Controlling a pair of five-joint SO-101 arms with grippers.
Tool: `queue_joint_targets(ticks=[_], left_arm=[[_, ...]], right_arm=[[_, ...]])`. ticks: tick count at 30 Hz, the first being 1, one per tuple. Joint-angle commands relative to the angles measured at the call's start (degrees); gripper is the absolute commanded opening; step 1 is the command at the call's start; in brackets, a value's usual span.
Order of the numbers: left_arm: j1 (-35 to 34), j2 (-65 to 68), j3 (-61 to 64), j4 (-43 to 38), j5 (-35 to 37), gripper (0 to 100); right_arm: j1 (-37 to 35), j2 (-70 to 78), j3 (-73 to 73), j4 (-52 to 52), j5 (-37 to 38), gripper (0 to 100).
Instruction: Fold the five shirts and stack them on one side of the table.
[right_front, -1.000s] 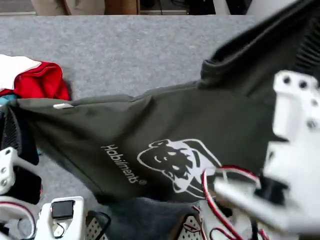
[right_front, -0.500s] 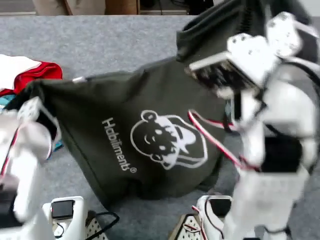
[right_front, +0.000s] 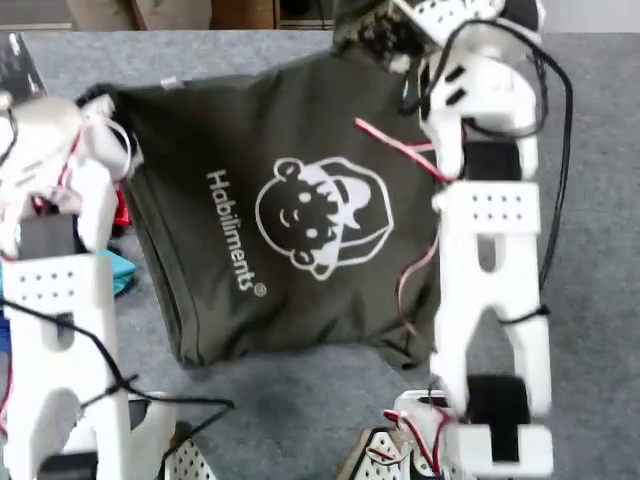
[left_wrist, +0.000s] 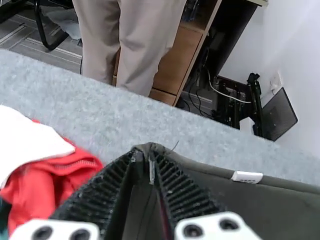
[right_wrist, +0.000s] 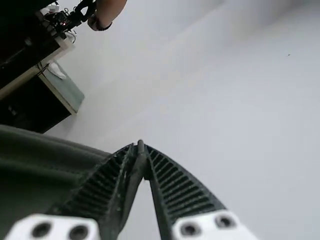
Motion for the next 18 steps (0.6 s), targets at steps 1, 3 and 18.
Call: queue_joint_targets(ticks=[1, 3, 18], left_arm=[[-0.44, 5.05, -15.03, 5.27, -0.09, 2], [-0.35, 7.87, -20.84, 9.14, -0.09, 2], [0.35, 10.24, -50.55, 38.24, -0.35, 2]], right_arm=[[-0.92, 4.79, -13.49, -0.53, -2.02, 0.5], [-0.92, 7.08, -19.56, 3.6, -2.29, 0.5], [1.27, 8.48, -62.02, 48.7, -11.78, 0.5]])
